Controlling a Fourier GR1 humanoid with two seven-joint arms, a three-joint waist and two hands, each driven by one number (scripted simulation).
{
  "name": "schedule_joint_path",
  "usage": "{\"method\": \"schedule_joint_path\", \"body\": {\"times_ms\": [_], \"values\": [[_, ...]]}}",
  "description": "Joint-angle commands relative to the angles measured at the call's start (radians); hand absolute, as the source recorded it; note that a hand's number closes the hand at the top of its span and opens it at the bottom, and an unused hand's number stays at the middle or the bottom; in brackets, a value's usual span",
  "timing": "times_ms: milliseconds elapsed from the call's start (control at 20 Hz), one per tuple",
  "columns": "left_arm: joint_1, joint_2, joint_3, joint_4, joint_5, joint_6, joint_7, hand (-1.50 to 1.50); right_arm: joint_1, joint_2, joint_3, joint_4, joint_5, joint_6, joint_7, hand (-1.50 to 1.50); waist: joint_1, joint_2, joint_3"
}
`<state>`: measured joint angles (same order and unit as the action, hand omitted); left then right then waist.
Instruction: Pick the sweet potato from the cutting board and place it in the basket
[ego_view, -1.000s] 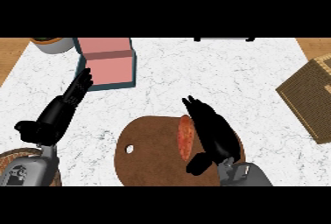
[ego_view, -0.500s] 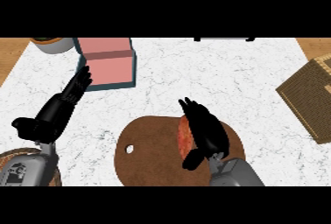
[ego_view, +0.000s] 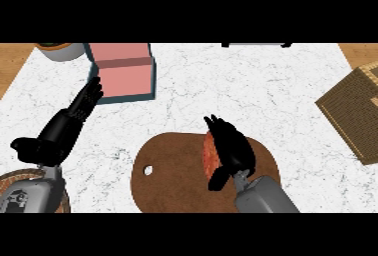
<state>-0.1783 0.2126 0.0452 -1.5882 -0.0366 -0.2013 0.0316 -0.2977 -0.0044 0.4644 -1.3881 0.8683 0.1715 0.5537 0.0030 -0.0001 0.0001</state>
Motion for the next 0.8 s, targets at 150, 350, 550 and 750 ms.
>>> {"method": "schedule_joint_path", "body": {"times_ms": [150, 350, 550, 750], "values": [[0.041, -0.023, 0.003, 0.023, -0.022, -0.008, -0.075, 0.00, 0.084, -0.013, 0.020, 0.014, -0.009, 0.012, -0.080, -1.50, -0.002, 0.000, 0.000], [0.061, -0.016, 0.004, -0.078, -0.001, -0.020, 0.006, 0.00, -0.011, -0.046, -0.009, 0.097, -0.025, 0.105, -0.121, 1.50, 0.004, -0.001, 0.000], [-0.011, -0.016, 0.023, 0.047, -0.027, -0.025, -0.043, 0.00, 0.015, -0.014, 0.002, 0.070, 0.005, 0.070, -0.113, 1.50, -0.003, 0.000, 0.000], [0.018, -0.011, 0.028, 0.031, -0.013, -0.036, -0.054, 0.00, 0.006, 0.004, 0.165, 0.131, 0.062, -0.035, -0.087, 1.50, 0.004, 0.000, 0.000]]}}
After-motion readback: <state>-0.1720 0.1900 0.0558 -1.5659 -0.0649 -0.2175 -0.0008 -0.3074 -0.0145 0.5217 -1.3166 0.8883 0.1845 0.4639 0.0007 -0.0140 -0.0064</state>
